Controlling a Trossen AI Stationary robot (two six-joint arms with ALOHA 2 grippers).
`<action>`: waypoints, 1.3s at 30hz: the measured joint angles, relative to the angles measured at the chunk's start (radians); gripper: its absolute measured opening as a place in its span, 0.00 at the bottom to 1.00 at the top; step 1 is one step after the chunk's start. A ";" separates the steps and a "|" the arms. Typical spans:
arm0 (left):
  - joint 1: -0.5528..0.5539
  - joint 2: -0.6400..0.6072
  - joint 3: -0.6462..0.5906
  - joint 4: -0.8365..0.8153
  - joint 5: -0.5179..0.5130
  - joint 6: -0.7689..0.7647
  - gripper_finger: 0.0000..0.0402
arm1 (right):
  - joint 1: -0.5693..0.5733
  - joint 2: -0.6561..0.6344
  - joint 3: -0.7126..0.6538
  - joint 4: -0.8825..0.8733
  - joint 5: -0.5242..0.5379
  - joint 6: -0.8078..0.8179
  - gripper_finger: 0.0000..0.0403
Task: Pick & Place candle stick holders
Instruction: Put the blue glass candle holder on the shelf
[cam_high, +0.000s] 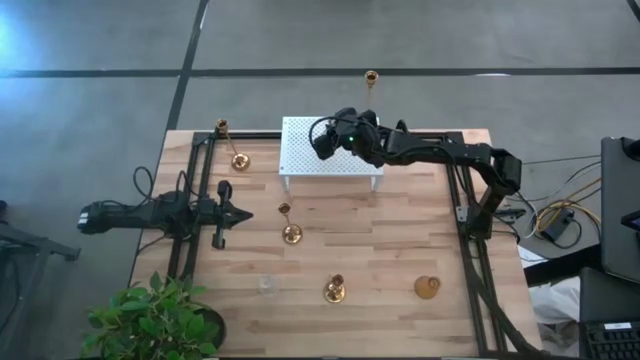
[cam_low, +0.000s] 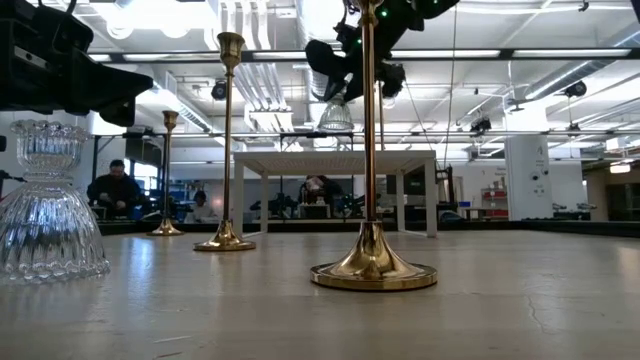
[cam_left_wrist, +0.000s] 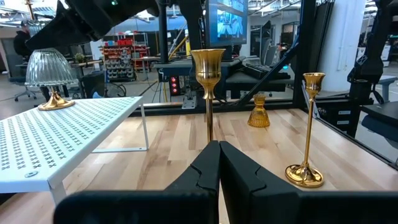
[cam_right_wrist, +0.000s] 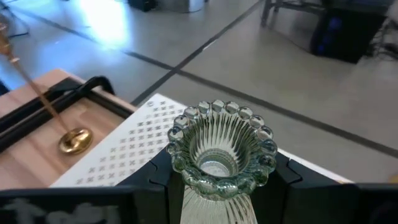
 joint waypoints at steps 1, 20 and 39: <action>0.000 0.000 0.000 0.000 0.000 0.000 0.03 | 0.000 0.000 -0.001 0.000 0.020 0.002 0.31; 0.000 0.000 0.000 0.000 0.000 0.000 0.03 | 0.152 -0.002 -0.089 0.109 0.281 0.112 0.31; 0.000 -0.001 0.000 0.000 0.000 0.000 0.03 | 0.086 0.327 0.416 -0.255 0.396 0.329 0.31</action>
